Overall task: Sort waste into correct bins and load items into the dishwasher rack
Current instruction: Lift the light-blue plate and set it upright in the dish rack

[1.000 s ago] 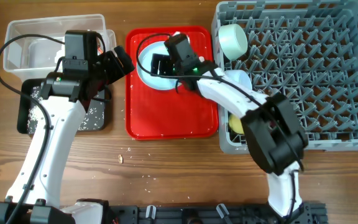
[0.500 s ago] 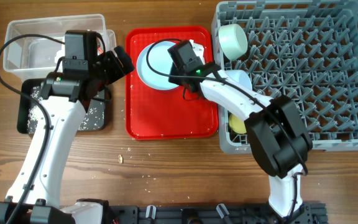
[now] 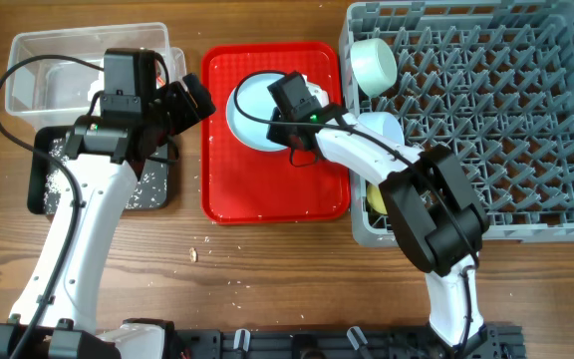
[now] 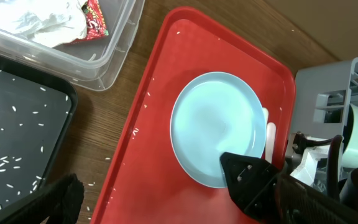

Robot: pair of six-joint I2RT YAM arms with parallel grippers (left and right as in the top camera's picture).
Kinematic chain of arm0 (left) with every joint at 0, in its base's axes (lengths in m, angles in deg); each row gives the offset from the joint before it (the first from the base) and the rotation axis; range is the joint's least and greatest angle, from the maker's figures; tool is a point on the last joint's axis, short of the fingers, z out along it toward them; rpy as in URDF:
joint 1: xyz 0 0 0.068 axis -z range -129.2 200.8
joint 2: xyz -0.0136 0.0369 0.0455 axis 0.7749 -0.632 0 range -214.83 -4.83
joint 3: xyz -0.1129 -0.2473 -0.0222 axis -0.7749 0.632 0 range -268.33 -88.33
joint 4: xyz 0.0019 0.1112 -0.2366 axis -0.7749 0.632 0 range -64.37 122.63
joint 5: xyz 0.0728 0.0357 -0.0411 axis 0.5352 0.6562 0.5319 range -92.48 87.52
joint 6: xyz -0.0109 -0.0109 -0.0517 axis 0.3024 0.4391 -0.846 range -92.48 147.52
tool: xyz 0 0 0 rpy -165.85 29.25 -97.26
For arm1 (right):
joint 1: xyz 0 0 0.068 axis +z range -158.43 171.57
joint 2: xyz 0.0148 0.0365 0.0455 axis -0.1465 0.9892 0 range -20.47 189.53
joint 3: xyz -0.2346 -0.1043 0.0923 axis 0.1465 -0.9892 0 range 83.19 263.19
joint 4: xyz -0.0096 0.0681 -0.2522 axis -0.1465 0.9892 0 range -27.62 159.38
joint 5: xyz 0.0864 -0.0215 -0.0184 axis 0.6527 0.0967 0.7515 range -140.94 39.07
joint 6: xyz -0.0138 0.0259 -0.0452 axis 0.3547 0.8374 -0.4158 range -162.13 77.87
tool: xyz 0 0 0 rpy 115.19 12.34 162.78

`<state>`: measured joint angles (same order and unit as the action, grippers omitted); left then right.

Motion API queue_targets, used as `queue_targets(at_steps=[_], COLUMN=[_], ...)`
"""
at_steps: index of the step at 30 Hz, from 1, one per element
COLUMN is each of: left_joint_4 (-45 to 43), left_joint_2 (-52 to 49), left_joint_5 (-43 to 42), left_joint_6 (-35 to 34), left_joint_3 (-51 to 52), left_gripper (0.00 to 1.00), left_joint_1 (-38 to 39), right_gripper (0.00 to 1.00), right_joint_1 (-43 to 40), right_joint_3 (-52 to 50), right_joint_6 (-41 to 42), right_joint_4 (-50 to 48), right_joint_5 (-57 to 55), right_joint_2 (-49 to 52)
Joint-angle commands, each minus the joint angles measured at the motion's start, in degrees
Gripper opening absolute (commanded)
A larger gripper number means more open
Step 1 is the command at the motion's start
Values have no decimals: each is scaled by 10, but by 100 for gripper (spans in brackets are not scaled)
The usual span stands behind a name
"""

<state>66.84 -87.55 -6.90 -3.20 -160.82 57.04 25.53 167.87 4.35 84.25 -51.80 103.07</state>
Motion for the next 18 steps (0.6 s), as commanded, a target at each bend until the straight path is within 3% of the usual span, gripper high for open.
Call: queue_targets(at_steps=[1, 2, 5, 13, 18], left_joint_4=[0, 0, 0, 0, 0], left_joint_2=[-5, -5, -5, -5, -5], left_joint_5=[-5, -5, -5, -5, -5], left_joint_6=[2, 2, 2, 2, 2], left_joint_3=[-4, -4, -4, -4, -4], left_gripper=[100, 100, 100, 100, 100], left_joint_1=[-3, -3, -3, -3, -3], right_gripper=[45, 54, 58, 52, 48], right_joint_1=[-9, -12, -21, -21, -19], right_joint_3=[2, 2, 2, 0, 0], right_joint_6=[-5, -4, 4, 62, 66], right_joint_4=[28, 42, 89, 158, 153], right_joint_5=[7, 2, -1, 8, 49], right_joint_2=[-30, -48, -81, -54, -6])
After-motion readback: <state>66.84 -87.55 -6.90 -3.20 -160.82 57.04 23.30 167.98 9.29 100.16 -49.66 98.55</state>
